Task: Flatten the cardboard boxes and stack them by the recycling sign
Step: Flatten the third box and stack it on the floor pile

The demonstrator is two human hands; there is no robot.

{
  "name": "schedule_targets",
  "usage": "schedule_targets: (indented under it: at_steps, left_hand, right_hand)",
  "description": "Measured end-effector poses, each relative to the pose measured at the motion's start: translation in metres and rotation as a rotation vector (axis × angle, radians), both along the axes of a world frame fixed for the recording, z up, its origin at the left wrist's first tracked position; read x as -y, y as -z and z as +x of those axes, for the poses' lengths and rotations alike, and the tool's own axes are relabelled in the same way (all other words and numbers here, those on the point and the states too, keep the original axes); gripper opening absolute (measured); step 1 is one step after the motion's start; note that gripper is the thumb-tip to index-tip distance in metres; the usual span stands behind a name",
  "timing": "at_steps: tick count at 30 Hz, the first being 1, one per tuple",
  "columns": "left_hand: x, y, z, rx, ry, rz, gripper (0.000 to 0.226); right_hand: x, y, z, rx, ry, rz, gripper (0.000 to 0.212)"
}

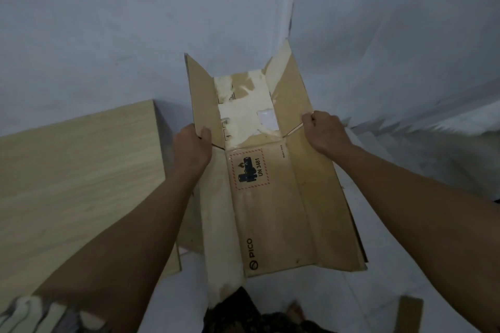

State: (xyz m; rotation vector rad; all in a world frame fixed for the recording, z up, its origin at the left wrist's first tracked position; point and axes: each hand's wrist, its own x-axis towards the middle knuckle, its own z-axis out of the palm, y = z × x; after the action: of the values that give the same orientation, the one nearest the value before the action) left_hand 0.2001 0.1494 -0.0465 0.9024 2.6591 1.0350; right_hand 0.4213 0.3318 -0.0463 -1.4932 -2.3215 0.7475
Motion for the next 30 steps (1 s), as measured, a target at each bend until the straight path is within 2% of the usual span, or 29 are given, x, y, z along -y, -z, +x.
schedule_targets:
  at_steps: [7,13,17,22,27,30]
  left_hand:
    - [-0.039,0.032,0.024,0.061,-0.132,-0.093,0.037]
    - [-0.074,0.106,0.023,0.127,-0.146,-0.117,0.039]
    - [-0.085,0.169,0.021,0.194,-0.229,-0.156,0.039]
    - [-0.092,0.267,0.017,0.271,-0.398,-0.227,0.044]
    - [-0.11,0.383,0.006,0.385,-0.453,-0.148,0.037]
    - [-0.113,0.455,-0.009,0.408,-0.466,-0.118,0.041]
  right_hand:
    - [-0.046,0.037,0.0,0.064,-0.047,-0.021,0.05]
    - [-0.065,0.11,0.009,0.117,0.04,-0.066,0.05]
    - [-0.075,0.179,0.004,0.075,0.029,-0.055,0.051]
    - [-0.091,0.28,-0.016,0.116,-0.081,-0.093,0.049]
    - [-0.112,0.395,-0.031,0.14,-0.11,-0.145,0.047]
    - [-0.118,0.461,-0.045,0.151,-0.098,-0.206,0.046]
